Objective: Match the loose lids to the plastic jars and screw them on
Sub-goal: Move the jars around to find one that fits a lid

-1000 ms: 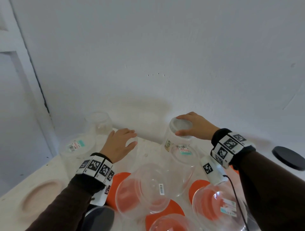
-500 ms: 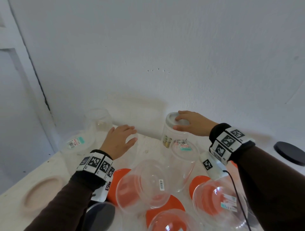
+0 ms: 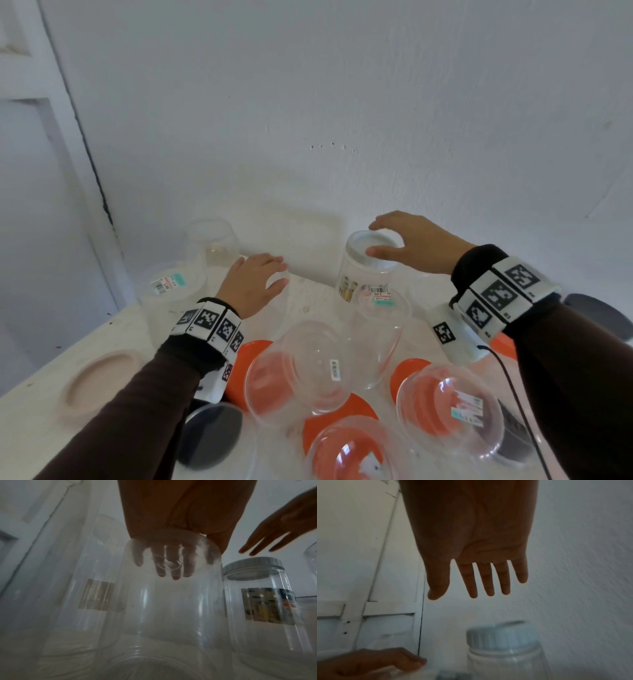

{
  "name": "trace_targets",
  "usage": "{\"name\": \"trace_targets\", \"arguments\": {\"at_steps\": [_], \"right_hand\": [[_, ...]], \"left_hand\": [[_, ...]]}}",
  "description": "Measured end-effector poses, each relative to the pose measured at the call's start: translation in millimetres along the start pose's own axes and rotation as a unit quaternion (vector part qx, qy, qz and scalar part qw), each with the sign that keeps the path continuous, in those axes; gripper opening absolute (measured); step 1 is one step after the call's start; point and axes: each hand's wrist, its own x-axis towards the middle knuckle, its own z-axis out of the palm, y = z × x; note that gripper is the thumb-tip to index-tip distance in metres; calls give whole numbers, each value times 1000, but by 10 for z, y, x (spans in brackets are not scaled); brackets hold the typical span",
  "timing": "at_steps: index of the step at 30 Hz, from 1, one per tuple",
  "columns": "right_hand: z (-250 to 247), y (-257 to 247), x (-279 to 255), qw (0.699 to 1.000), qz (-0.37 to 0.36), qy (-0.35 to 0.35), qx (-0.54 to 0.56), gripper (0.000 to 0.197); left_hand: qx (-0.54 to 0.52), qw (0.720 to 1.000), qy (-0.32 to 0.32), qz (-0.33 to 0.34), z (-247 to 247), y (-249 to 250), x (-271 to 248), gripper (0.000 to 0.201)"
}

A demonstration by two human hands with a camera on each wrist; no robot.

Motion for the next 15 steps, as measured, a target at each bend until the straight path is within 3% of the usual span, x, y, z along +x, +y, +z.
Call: {"name": "trace_targets", "arguments": {"at_steps": [3, 7, 11, 15], "right_hand": [[-117, -192, -320, 996, -64, 57, -3, 51], [-192, -456, -723, 986, -139, 87, 18, 54], [53, -676, -1230, 979, -199, 24, 22, 56], [396, -788, -1624, 976, -210, -58, 4, 66]], "left_hand": [[-17, 1000, 4, 9, -2, 35, -106, 38], [-87, 991, 89, 53, -131, 123, -109, 31], [-112, 979, 135, 102, -297, 278, -492, 22], [-110, 983, 119, 90, -360, 321, -1034, 28]]}}
